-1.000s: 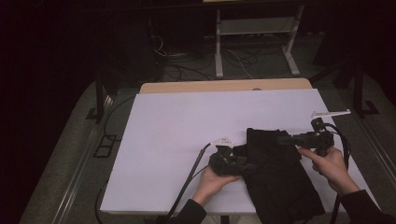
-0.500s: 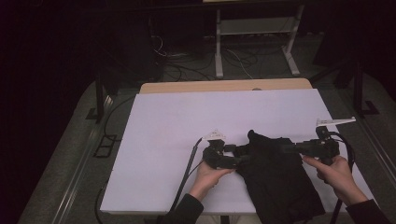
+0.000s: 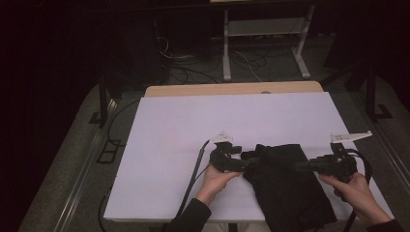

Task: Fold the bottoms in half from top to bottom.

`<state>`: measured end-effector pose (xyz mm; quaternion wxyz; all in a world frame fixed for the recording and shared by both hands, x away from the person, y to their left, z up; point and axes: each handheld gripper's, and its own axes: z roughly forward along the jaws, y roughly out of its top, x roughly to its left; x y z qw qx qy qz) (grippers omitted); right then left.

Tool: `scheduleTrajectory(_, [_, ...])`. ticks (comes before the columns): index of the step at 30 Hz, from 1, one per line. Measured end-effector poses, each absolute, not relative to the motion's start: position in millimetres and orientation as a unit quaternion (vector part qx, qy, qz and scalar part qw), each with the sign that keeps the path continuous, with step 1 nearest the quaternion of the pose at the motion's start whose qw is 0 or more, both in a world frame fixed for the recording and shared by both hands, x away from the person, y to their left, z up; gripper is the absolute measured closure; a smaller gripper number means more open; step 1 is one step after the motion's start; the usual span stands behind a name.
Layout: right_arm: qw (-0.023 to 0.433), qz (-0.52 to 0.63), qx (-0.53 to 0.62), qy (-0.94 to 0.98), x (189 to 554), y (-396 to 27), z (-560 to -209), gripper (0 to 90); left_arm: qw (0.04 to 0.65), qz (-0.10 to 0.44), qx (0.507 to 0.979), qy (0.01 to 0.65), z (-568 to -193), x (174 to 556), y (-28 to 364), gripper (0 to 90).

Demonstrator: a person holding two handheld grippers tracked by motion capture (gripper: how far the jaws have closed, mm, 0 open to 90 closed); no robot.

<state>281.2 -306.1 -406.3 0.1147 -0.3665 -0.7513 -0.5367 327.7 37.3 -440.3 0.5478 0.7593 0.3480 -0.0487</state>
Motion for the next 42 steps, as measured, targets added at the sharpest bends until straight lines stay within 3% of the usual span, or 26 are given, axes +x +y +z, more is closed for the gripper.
scheduleTrajectory(35, [0.151, -0.53, -0.363, -0.751, 244.8, -340.0, -434.3, 81.1, 0.549, -0.043, 0.755, 0.357, -441.8, 328.6, 36.1, 7.7])
scheduleTrajectory(42, [0.162, -0.49, -0.415, -0.749, 251.7, -352.1, -447.6, 70.0, 0.549, -0.042, 0.755, 0.356, -441.7, 328.2, 36.1, 7.7])
